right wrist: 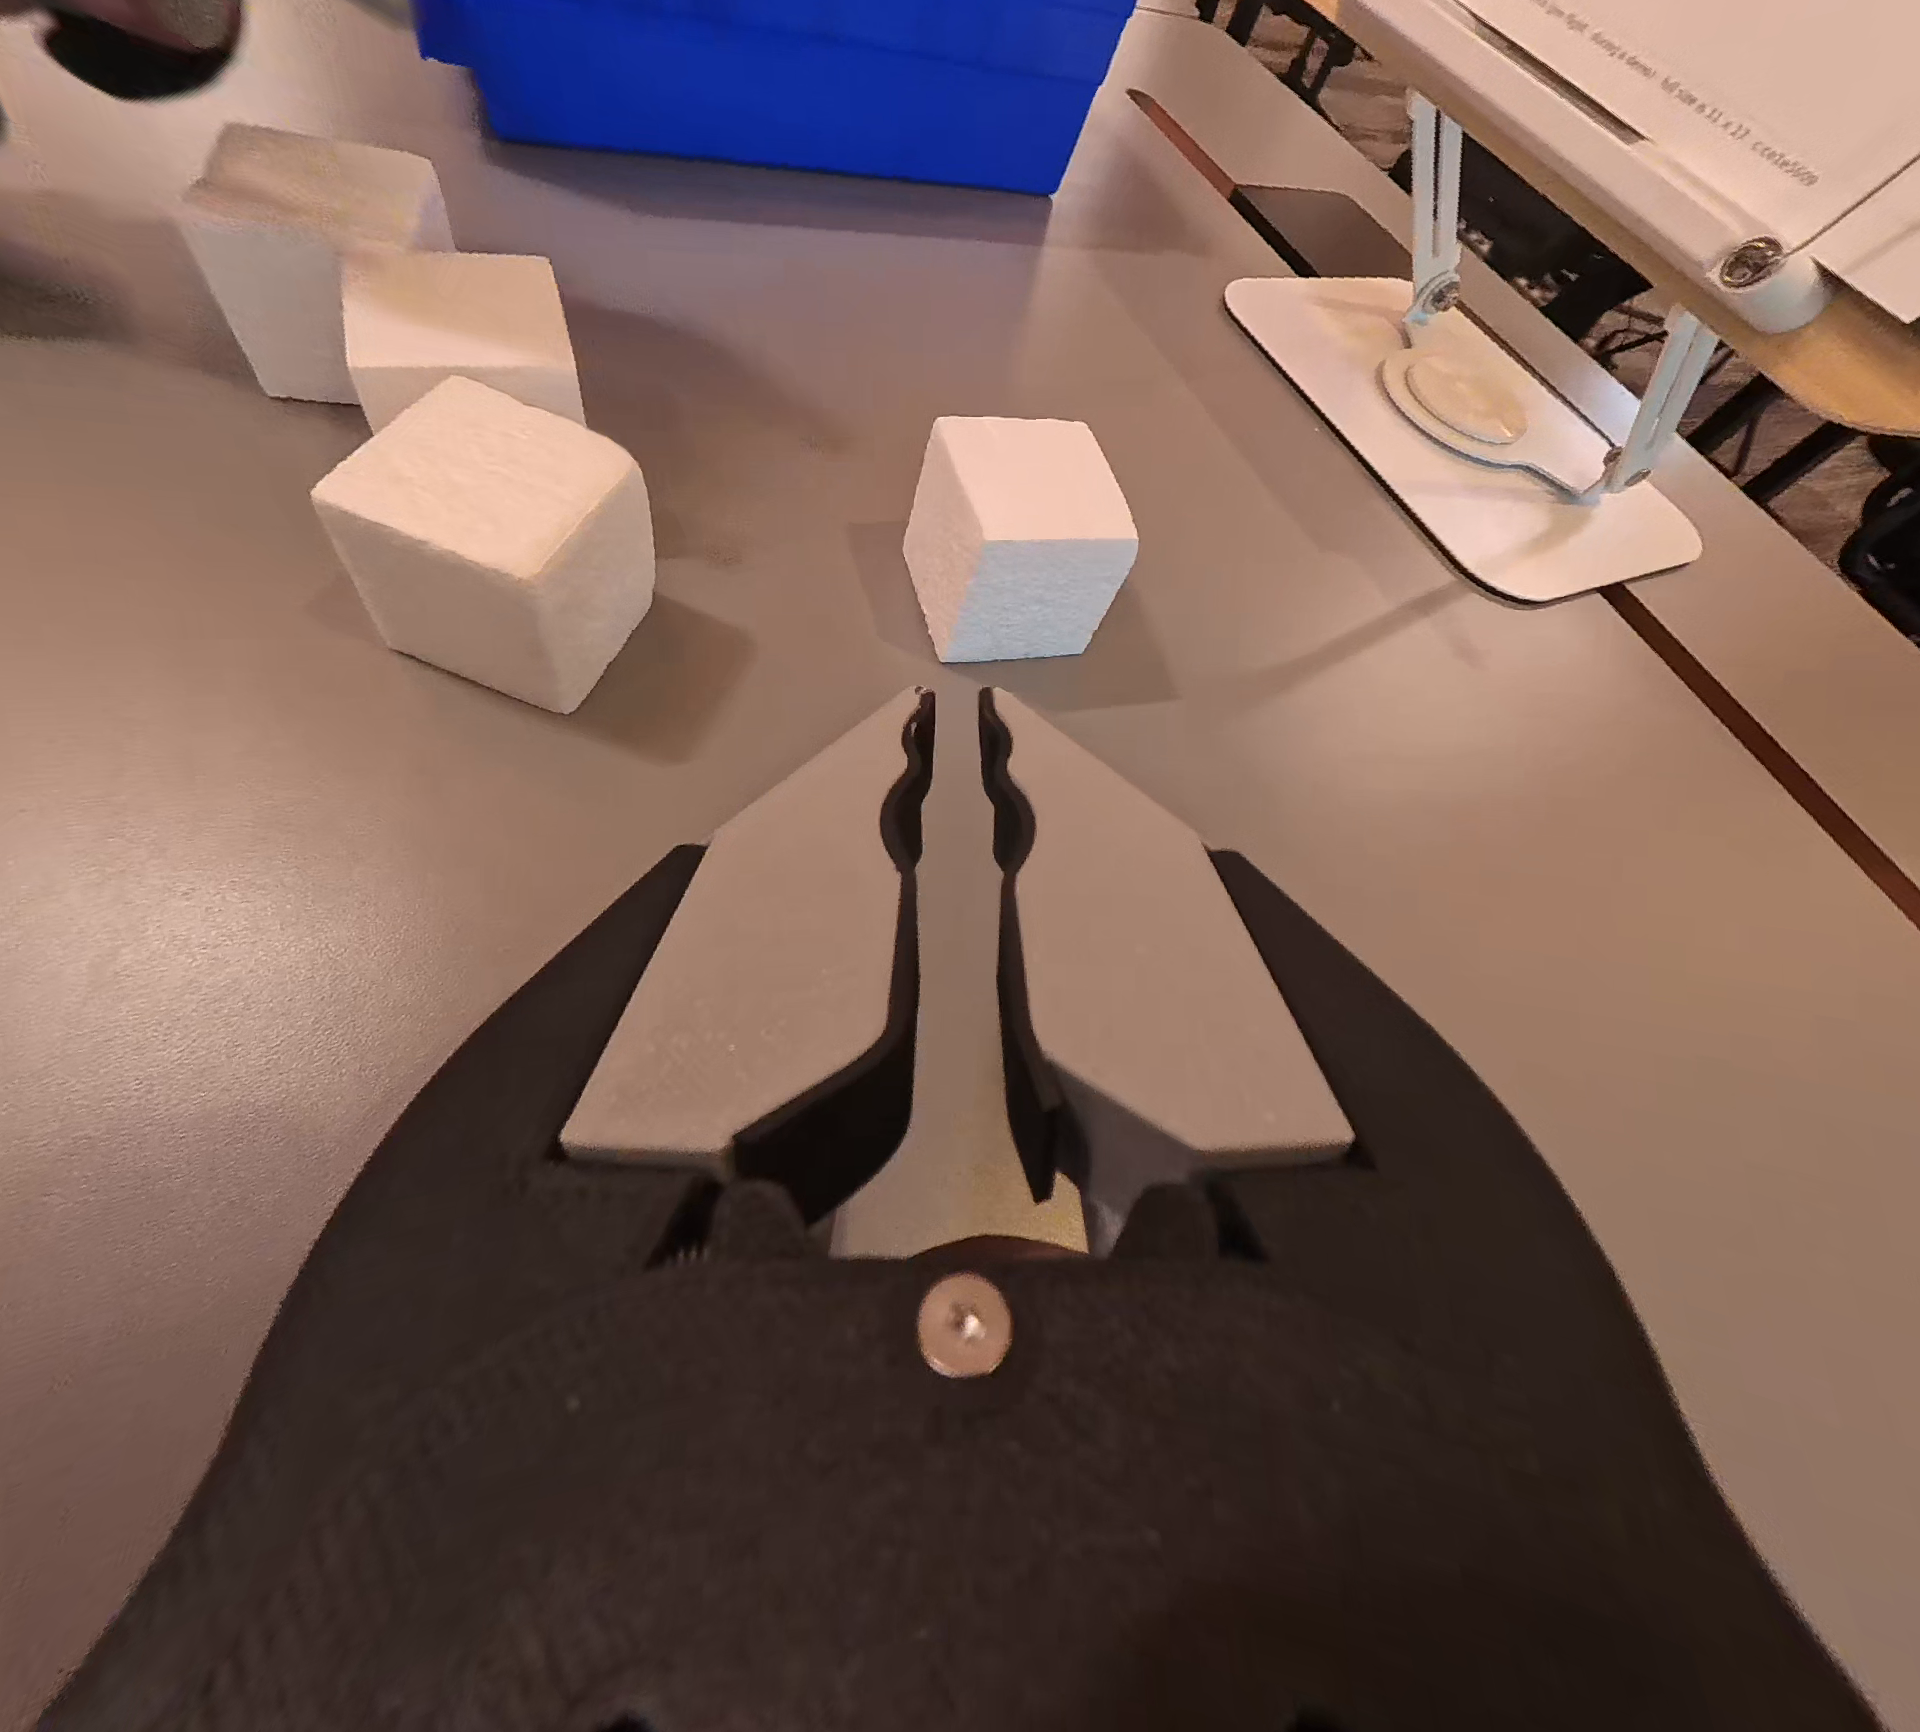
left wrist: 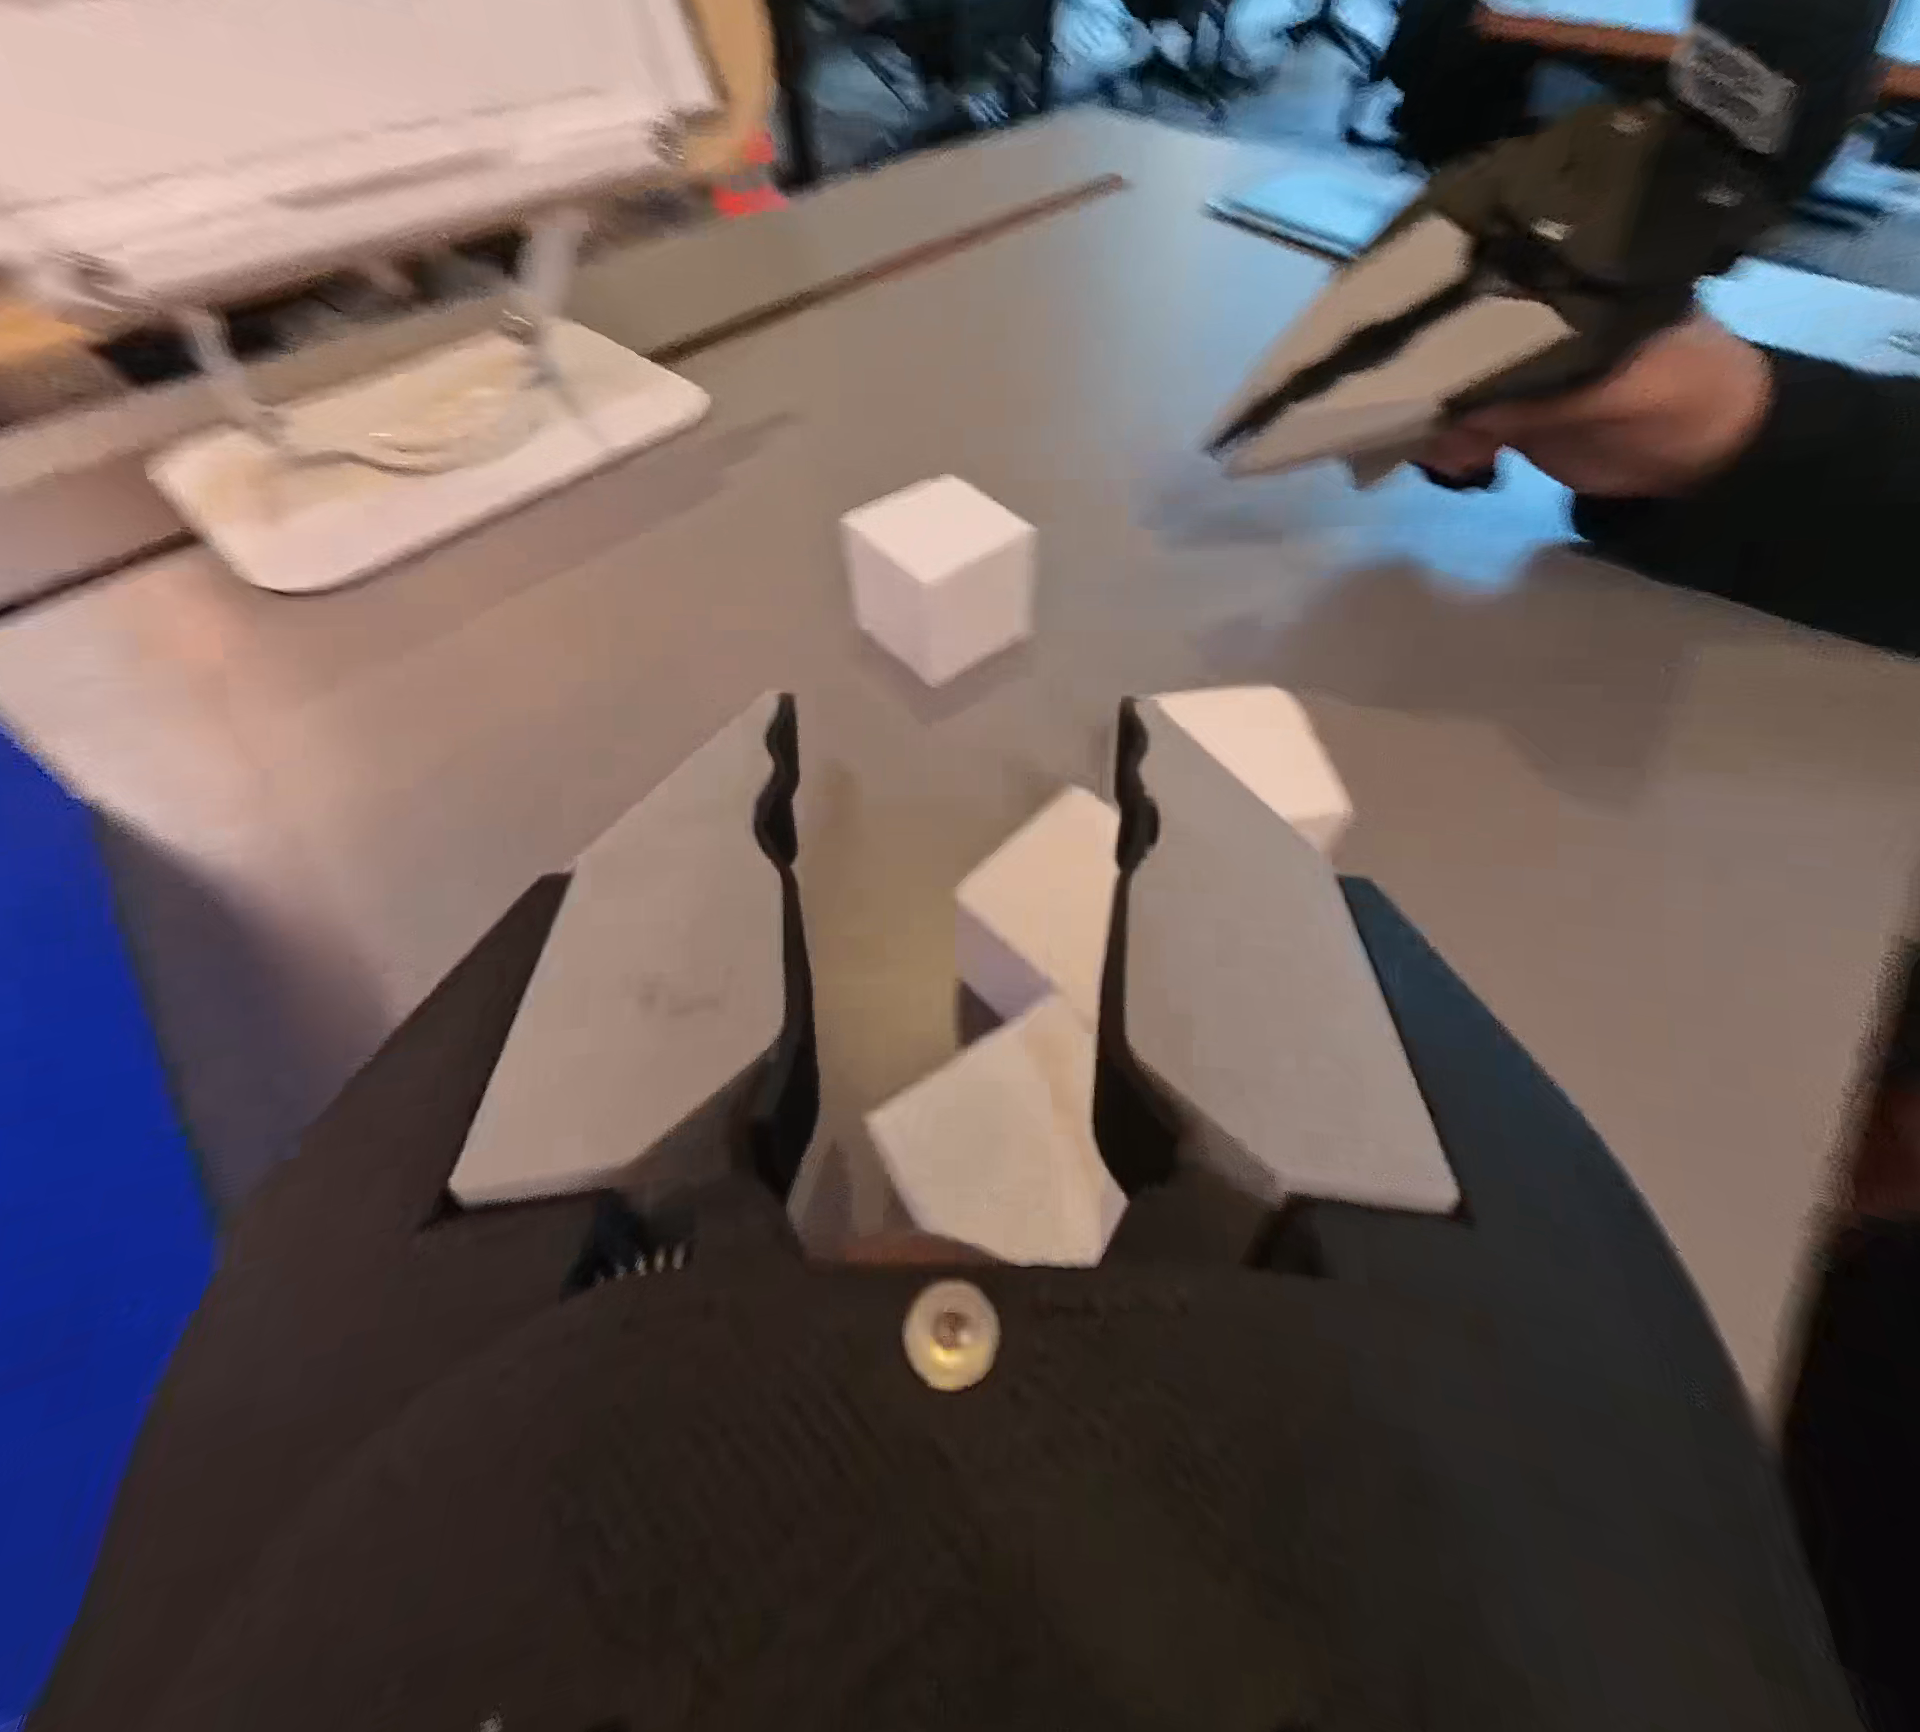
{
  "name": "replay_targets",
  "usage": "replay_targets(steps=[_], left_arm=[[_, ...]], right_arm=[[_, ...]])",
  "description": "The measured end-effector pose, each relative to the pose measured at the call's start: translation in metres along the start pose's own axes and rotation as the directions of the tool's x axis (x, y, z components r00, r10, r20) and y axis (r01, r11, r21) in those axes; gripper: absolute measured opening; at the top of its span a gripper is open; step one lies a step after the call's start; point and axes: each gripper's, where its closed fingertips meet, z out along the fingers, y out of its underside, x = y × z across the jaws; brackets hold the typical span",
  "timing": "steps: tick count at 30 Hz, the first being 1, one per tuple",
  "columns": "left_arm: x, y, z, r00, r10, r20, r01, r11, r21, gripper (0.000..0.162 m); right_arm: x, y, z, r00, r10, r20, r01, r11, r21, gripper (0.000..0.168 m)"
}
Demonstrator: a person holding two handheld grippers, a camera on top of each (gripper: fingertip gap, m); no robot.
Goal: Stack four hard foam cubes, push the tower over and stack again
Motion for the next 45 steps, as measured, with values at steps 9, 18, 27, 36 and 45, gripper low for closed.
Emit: replay_targets(steps=[9,18,27,36,45], left_arm=[[0.074,0.05,0.047,0.995,-0.043,-0.09,-0.009,0.863,-0.505,0.073],[0.094,0.054,0.081,0.992,-0.033,-0.126,-0.057,0.758,-0.65,0.053],[0.122,0.029,0.161,0.938,0.083,-0.337,-0.296,0.697,-0.654,0.054],[0.124,-0.013,0.148,0.925,0.082,-0.371,-0.298,0.762,-0.575,0.071],[0.066,0.015,0.035,0.935,0.07,-0.349,-0.283,0.739,-0.611,0.067]], right_arm=[[0.006,-0.011,-0.009,0.998,-0.023,-0.055,0.025,0.999,0.022,0.006],[0.023,-0.017,-0.024,0.995,0.034,-0.09,-0.028,0.997,0.07,0.005],[0.058,-0.026,-0.054,0.979,0.11,-0.169,-0.084,0.984,0.156,0.005],[0.097,-0.001,-0.073,0.95,0.19,-0.248,-0.152,0.974,0.166,0.004],[0.099,-0.008,-0.077,0.941,0.26,-0.217,-0.208,0.949,0.237,0.006]])
